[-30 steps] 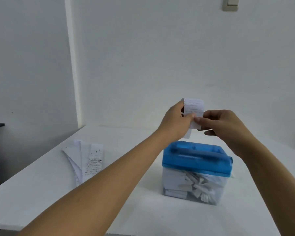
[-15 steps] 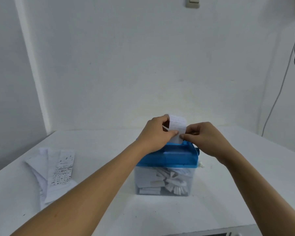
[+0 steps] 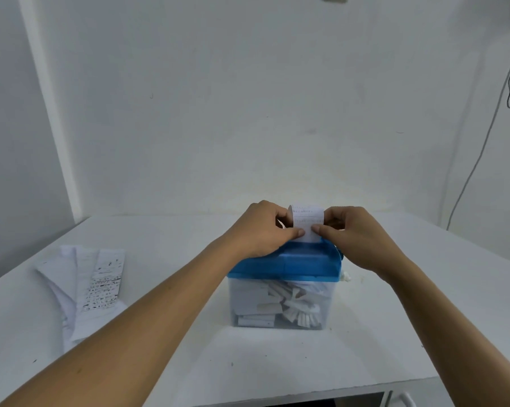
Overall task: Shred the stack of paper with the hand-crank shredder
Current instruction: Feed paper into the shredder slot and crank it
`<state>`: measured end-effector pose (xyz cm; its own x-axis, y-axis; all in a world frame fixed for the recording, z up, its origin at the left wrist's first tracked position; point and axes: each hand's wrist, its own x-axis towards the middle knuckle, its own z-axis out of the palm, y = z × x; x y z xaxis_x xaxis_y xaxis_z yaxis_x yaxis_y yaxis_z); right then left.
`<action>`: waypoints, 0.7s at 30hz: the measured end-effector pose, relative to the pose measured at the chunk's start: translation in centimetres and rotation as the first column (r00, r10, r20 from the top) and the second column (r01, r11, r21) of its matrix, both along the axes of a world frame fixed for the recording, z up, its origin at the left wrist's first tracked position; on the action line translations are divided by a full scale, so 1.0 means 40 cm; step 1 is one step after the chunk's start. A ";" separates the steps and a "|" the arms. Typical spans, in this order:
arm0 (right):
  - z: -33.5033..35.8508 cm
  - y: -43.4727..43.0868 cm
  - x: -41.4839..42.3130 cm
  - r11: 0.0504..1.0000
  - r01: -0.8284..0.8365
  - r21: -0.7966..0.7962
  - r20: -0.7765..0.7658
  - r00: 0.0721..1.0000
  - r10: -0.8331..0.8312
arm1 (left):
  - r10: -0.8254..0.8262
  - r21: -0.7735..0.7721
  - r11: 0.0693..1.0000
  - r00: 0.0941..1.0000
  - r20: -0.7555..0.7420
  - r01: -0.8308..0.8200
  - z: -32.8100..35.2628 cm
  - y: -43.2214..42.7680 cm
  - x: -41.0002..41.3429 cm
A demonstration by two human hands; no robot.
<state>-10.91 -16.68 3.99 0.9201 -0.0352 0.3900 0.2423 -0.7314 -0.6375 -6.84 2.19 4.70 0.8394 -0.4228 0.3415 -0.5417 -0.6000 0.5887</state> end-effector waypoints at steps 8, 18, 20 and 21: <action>-0.025 0.000 -0.002 1.000 0.002 -0.001 0.081 0.997 -0.002 | -0.033 0.004 0.999 0.999 0.008 0.033 -0.014 0.013 -0.004; -0.164 -0.067 -0.045 0.993 0.040 0.112 -0.001 0.999 -0.040 | 0.031 0.029 0.999 0.999 -0.022 -0.030 -0.028 0.003 0.000; -0.203 -0.060 -0.066 0.999 0.000 -0.049 -0.044 0.999 -0.002 | 0.039 0.043 0.998 0.999 -0.010 -0.038 -0.026 -0.002 -0.003; -0.223 -0.055 -0.070 0.992 0.003 -0.124 -0.042 0.999 -0.008 | 0.045 0.050 0.998 0.999 -0.007 -0.044 -0.024 -0.004 -0.005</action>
